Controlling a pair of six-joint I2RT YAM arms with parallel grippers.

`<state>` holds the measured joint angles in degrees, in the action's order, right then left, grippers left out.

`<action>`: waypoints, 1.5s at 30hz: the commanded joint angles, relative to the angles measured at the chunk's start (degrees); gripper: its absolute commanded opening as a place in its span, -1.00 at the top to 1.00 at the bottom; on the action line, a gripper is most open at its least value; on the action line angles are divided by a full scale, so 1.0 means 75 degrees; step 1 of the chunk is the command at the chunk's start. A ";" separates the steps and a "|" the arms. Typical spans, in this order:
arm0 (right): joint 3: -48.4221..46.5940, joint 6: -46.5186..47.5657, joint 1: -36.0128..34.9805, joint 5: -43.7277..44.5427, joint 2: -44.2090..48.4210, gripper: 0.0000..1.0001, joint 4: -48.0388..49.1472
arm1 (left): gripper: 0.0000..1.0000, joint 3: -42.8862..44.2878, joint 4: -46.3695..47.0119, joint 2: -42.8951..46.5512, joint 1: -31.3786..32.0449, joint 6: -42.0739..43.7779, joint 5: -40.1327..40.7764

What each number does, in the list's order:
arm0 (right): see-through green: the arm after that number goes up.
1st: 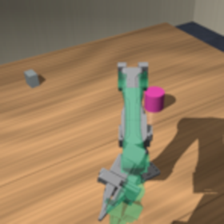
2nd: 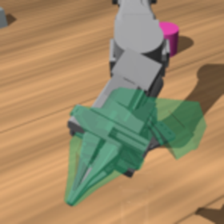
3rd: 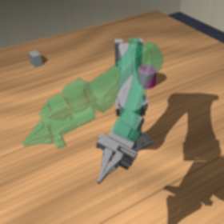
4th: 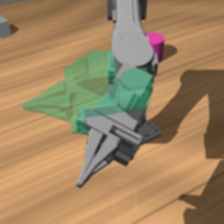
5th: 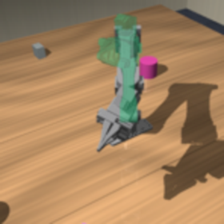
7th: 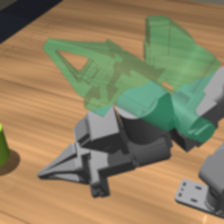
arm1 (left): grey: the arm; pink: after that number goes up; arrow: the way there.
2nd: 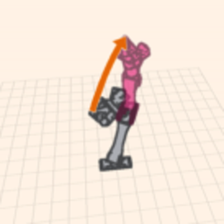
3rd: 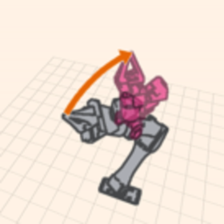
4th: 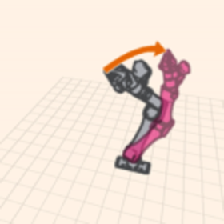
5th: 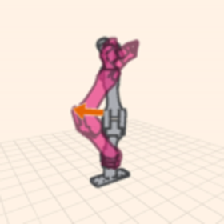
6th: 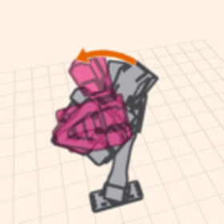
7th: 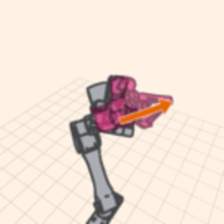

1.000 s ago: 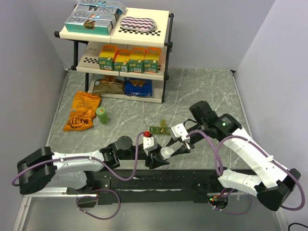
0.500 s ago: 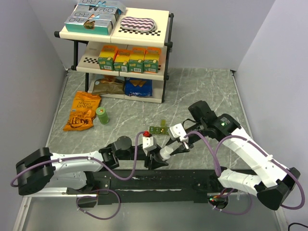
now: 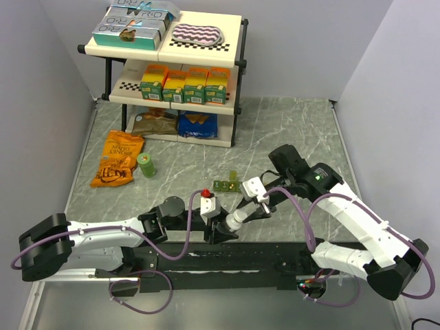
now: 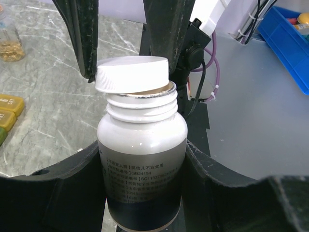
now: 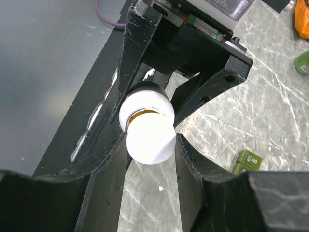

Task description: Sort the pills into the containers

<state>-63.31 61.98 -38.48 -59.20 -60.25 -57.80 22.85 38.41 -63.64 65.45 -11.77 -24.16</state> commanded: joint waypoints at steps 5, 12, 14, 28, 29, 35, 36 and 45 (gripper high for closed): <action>-0.0020 -0.0107 -0.0108 -0.0603 -0.0064 0.65 0.0031 | 0.98 0.0234 0.0949 0.0094 0.0016 -0.0142 0.0046; 0.0097 -0.0131 -0.0342 -0.0498 -0.0076 0.64 0.0101 | 0.98 0.0281 0.1019 0.0071 0.0027 -0.0235 0.0186; 0.0144 -0.0130 -0.0436 -0.0275 -0.0065 0.64 0.0183 | 0.98 0.0316 0.1054 0.0094 0.0015 -0.0282 0.0234; 0.0074 -0.0481 -0.0600 -0.0427 -0.0346 0.62 0.0054 | 0.98 0.0059 0.1651 0.0596 0.0015 -0.0283 0.0631; 0.0097 -0.0575 -0.0600 -0.0473 -0.0346 0.62 0.0078 | 0.98 0.0001 0.1640 0.0703 0.0015 -0.0155 0.0736; 0.0168 -0.2028 -0.0600 -0.0860 -0.0475 0.63 0.0710 | 0.98 -0.0046 0.1452 0.1371 0.0016 0.0280 0.1487; 0.0179 -0.2261 -0.0600 -0.0919 -0.0451 0.63 0.0757 | 0.98 -0.0058 0.1499 0.1511 0.0015 0.0303 0.1569; -0.0371 -0.3072 -0.0483 -0.0895 -0.0545 0.69 0.1121 | 0.98 -0.0176 0.1804 0.1782 0.0015 0.0362 0.2061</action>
<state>-64.71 44.56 -41.69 -63.68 -63.07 -44.56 19.75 37.32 -53.17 66.22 -10.46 -15.90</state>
